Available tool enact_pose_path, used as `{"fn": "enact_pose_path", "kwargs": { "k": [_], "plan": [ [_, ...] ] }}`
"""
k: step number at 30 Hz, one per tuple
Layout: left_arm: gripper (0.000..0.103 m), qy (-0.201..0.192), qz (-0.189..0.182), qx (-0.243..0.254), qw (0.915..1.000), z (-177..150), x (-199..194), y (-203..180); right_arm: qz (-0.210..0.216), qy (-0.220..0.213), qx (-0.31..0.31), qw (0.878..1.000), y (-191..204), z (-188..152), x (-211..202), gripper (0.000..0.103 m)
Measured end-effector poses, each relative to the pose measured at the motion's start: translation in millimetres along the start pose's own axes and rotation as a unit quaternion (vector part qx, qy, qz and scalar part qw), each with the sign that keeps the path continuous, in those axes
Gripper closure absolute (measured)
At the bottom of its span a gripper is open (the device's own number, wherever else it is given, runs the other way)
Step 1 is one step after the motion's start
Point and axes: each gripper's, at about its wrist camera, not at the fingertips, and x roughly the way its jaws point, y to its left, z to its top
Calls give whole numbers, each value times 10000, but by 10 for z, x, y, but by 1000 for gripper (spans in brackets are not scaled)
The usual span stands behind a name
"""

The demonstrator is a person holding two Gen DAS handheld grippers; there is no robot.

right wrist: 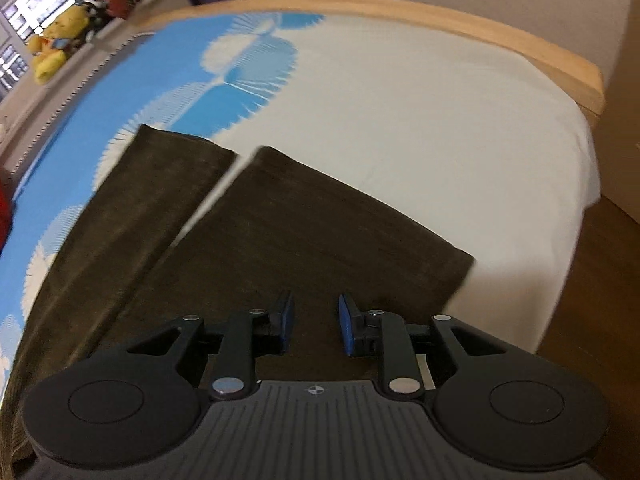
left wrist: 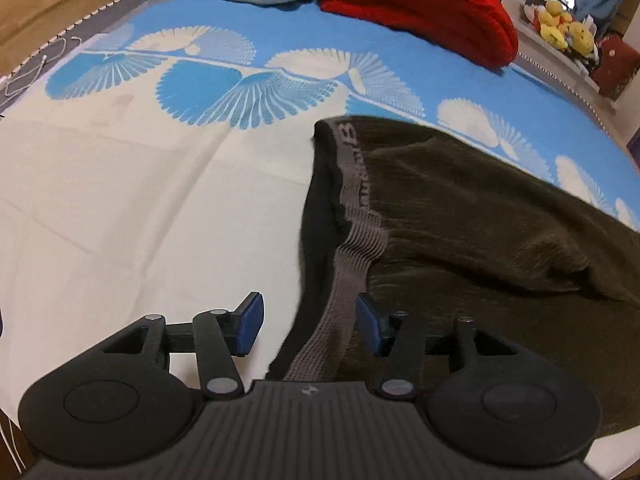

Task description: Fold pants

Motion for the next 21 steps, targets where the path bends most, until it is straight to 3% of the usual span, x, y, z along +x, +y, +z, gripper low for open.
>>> {"fn": "enact_pose_path", "kwargs": {
  "k": [5, 13, 15, 16, 18, 20, 21],
  "plan": [
    [44, 521, 99, 77, 9986, -32, 275, 30, -233, 4, -199, 9995, -87, 11, 31, 71],
    [40, 792, 104, 541, 9953, -48, 615, -135, -501, 173, -82, 9986, -284, 43, 134, 67],
    [45, 818, 77, 651, 9945, -60, 643, -166, -671, 284, -111, 9973, -306, 38, 197, 67],
    [56, 831, -22, 665, 9943, -61, 638, -172, -755, 373, -108, 9964, -319, 34, 242, 67],
    [65, 790, 16, 831, 9934, -64, 616, -203, -868, 568, -83, 9946, -344, 23, 331, 67],
    [84, 699, -11, 1076, 9917, -76, 564, -250, -926, 689, -108, 9933, -343, 11, 395, 67],
    [85, 649, -13, 1148, 9913, -83, 533, -258, -909, 689, -117, 9934, -333, 12, 414, 67]
  ]
}}
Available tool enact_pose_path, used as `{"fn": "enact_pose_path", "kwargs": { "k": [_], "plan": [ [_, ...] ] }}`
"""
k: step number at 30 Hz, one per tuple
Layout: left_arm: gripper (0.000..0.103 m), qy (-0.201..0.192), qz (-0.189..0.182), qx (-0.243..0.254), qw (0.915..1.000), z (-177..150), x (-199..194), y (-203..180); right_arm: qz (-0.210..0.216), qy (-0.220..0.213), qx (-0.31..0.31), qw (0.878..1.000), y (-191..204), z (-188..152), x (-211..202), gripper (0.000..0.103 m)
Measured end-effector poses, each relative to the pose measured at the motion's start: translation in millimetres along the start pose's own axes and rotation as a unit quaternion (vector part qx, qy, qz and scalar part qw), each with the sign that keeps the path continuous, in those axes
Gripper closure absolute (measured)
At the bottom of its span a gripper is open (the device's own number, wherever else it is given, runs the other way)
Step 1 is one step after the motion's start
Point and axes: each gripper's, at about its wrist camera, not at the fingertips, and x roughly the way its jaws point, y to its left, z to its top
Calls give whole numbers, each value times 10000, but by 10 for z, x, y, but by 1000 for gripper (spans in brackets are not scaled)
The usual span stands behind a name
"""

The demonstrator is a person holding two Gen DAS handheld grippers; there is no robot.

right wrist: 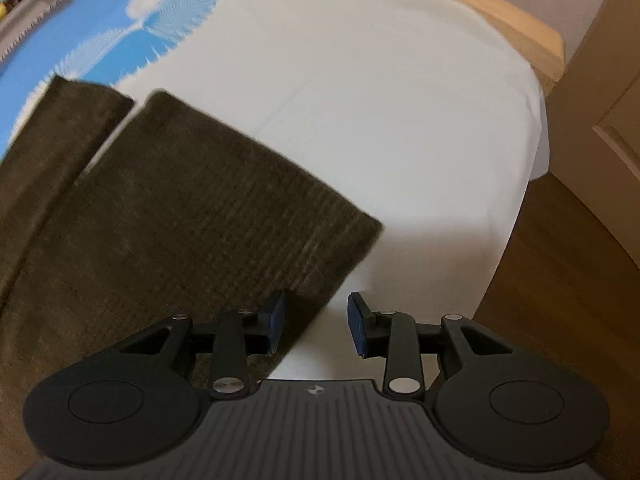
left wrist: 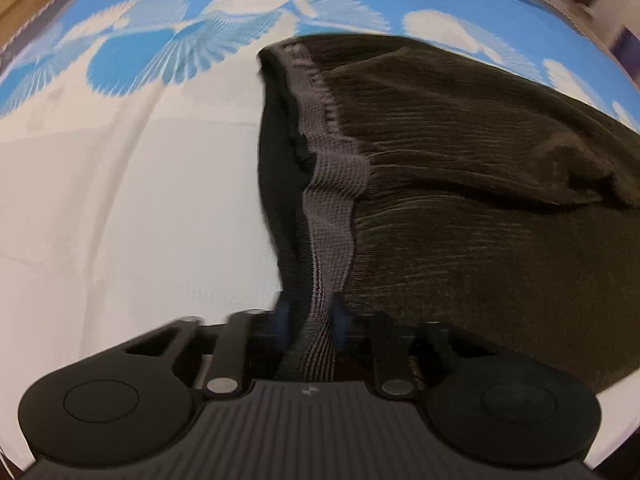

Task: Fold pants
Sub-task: 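Grasp the waistband with the left gripper while the right gripper grasps the leg hem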

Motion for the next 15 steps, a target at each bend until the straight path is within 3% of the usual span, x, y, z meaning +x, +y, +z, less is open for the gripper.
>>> {"fn": "enact_pose_path", "kwargs": {
  "k": [1, 3, 5, 10, 15],
  "plan": [
    [87, -19, -9, 37, 10000, -6, -17, -4, 5, -7, -44, 10000, 18, 0, 12, 68],
    [89, -47, -28, 95, 9999, -19, -49, 6, 67, -46, -183, 9998, 81, -3, 17, 86],
    [91, -121, -34, 132, 9998, -28, -92, 3, 38, -154, -325, 9993, 137, -13, -20, 90],
    [94, -239, -34, 91, 9997, -5, -199, 15, 203, -457, -593, 9970, 245, -18, -170, 92],
    [94, -225, 46, -27, 9997, -1, -268, 39, 258, -396, -944, 9944, 300, -58, -224, 92]
  ]
}}
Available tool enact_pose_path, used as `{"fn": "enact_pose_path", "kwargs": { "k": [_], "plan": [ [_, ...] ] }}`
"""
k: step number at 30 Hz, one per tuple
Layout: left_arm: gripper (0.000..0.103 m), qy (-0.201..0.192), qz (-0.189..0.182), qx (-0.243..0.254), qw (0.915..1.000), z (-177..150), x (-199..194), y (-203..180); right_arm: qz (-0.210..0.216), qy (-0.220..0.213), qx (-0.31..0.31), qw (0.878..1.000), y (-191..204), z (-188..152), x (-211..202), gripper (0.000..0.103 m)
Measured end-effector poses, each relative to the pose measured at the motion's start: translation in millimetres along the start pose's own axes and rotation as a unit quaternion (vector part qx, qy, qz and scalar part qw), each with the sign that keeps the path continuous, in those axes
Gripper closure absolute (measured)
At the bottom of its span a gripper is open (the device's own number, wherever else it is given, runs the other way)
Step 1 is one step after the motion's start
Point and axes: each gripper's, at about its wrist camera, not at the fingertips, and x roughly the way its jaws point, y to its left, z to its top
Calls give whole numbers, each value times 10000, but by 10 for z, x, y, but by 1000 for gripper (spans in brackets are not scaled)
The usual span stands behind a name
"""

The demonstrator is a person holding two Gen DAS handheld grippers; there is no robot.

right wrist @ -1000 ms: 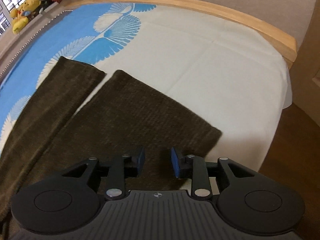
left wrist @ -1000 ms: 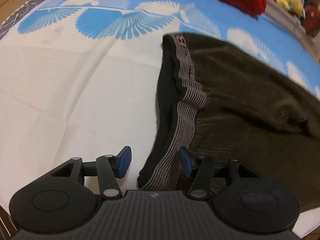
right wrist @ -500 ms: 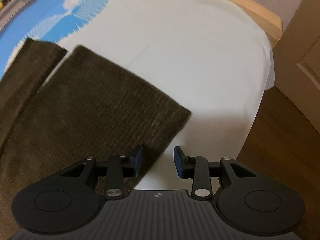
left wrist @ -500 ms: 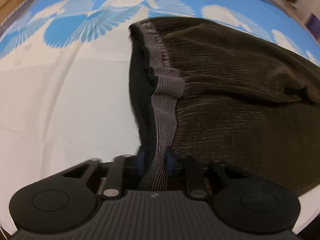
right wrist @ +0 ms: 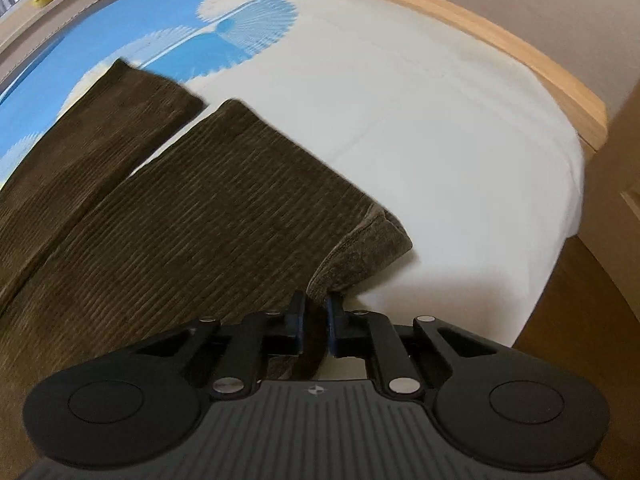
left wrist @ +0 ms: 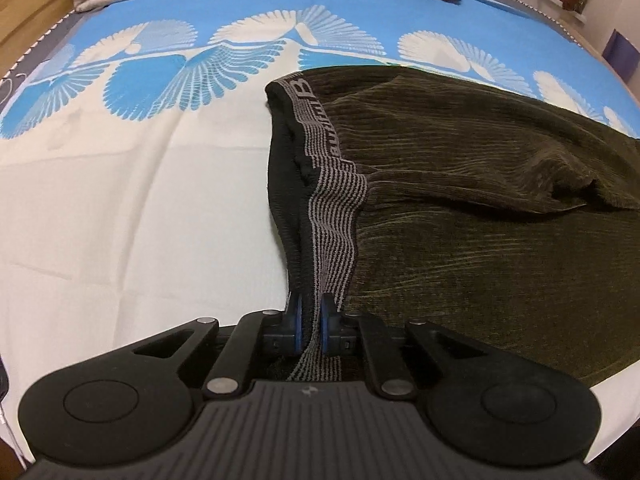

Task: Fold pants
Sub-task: 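Grasp the waistband with the left gripper while the right gripper grasps the leg hem, then release the waistband and leg hem with both grippers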

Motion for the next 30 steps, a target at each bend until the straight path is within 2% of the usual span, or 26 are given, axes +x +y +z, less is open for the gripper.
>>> {"fn": "enact_pose_path", "kwargs": {
  "k": [4, 7, 10, 13, 15, 17, 18, 20, 21, 22, 24, 26, 28, 30],
  "plan": [
    [94, 94, 29, -20, 9999, 1, 1, -20, -195, 122, 37, 9997, -56, -28, 59, 92],
    [89, 169, 120, 31, 9998, 5, -4, -35, -287, 190, 108, 9993, -95, -45, 74, 90],
    [89, -85, 273, 98, 9995, 7, -112, -40, -551, -145, -6, 9984, -77, -45, -35, 88],
    [89, -441, -13, 235, 9988, 22, -257, -155, -697, -556, -260, 9957, 11, -29, -184, 83],
    [83, -494, -329, 538, 9968, -7, -286, -314, -400, -773, -218, 9960, 52, -17, -308, 76],
    [70, -257, -478, 984, 9937, -78, -197, -492, 80, -1050, -271, 9941, 98, 1, -423, 76],
    [69, 24, -443, 1220, 9915, -126, -93, -572, 220, -1196, -378, 9919, 150, -2, -491, 76],
    [68, 840, -71, 1668, 9824, -265, 190, -687, 442, -1418, -628, 9869, 277, -22, -614, 73],
    [68, 873, -6, 1857, 9787, -306, 226, -714, 566, -1494, -738, 9844, 338, -39, -669, 72],
    [68, 785, 11, 1956, 9775, -290, 202, -736, 666, -1577, -838, 9817, 401, -58, -725, 72],
    [67, 661, -54, 1578, 9852, -186, 131, -688, 809, -1777, -972, 9759, 510, -93, -848, 71],
    [64, 231, -157, 1294, 9912, -97, -20, -646, 997, -1923, -1040, 9707, 621, -96, -969, 70],
    [50, -136, -199, 1156, 9930, -43, -141, -631, 1104, -1945, -1132, 9681, 755, -59, -1093, 68],
    [48, -511, -143, 1075, 9928, -16, -249, -648, 1394, -2031, -1266, 9609, 906, -77, -1274, 68]
  ]
}}
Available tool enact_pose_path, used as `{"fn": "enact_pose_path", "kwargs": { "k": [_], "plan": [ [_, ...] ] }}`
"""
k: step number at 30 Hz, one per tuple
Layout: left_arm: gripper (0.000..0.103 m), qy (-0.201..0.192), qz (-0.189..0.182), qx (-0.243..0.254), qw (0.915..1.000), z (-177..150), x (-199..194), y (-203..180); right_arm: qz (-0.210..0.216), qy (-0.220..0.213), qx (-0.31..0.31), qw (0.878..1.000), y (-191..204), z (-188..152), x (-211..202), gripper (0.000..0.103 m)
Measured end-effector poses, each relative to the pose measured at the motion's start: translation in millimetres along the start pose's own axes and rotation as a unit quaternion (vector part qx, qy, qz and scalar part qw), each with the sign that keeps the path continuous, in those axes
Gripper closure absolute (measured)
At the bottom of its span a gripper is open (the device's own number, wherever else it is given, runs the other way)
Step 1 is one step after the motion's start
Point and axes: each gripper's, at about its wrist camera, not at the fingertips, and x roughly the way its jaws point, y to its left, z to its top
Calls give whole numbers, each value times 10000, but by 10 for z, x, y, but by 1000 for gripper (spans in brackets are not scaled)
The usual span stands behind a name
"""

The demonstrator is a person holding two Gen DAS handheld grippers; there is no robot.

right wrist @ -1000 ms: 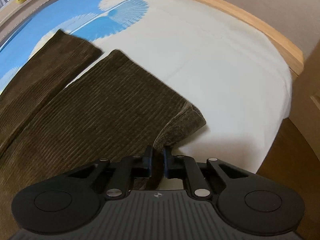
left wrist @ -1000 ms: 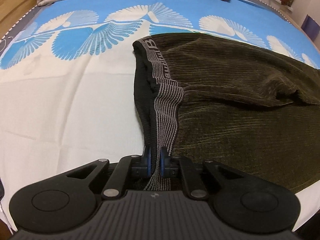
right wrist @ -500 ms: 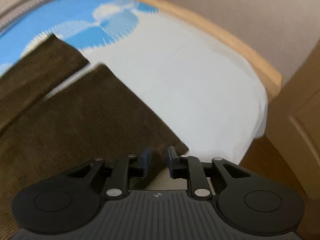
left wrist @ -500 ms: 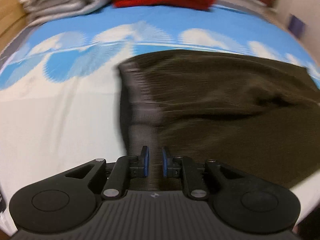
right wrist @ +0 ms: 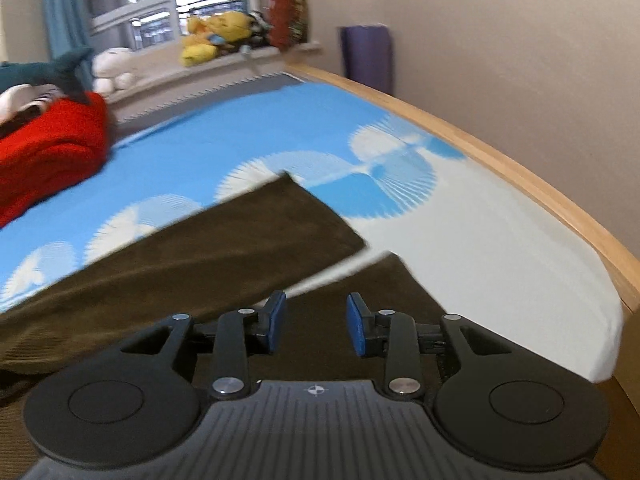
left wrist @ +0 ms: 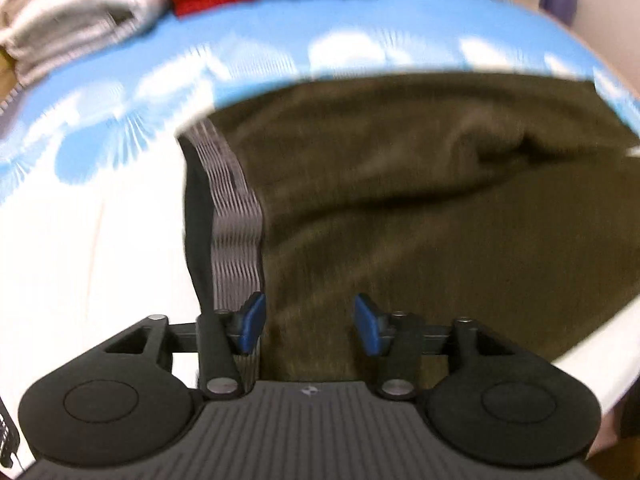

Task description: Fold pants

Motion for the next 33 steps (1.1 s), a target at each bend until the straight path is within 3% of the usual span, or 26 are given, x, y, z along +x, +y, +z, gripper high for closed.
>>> {"fn": "enact_pose_path", "kwargs": {
  "k": [6, 8, 11, 13, 15, 16, 17, 18, 20, 23, 30, 33],
  "plan": [
    [46, -717, 378, -135, 9966, 152, -146, -45, 895, -443, -630, 9930, 675, 53, -286, 59],
    [46, -804, 404, -279, 9956, 164, -228, -66, 989, -480, -776, 9909, 826, -31, -229, 59],
    [46, -870, 384, -495, 9942, 247, -253, -52, 894, -44, -1011, 9908, 1001, -121, -62, 59],
    [46, -968, 310, -546, 9933, 321, -283, -67, 870, -135, -915, 9919, 1043, -70, -40, 59],
    [54, -1047, 174, -591, 9926, 380, -318, -71, 844, -102, -782, 9933, 1074, -39, 36, 59],
    [73, -1048, 93, -641, 9924, 424, -316, -78, 800, -40, -747, 9940, 1089, -41, 85, 59],
    [83, -1024, 35, -704, 9922, 467, -318, -84, 754, 7, -713, 9946, 1104, -58, 109, 64],
    [96, -996, -35, -776, 9920, 514, -298, -92, 719, 37, -672, 9951, 1125, -64, 101, 78],
    [102, -885, -112, -755, 9931, 669, -223, -133, 692, 67, -548, 9961, 1129, -36, 149, 97],
    [102, -955, -74, -564, 9938, 1006, -96, -172, 653, 124, -535, 9964, 1143, -46, 179, 99],
    [101, -1146, -65, -1008, 9883, 1690, 590, 77, 790, 329, -831, 9929, 1189, -42, 286, 98],
    [99, -952, 103, -601, 9936, 1827, 1036, 140, 791, 322, -926, 9920, 1200, -24, 319, 98]
  ]
}}
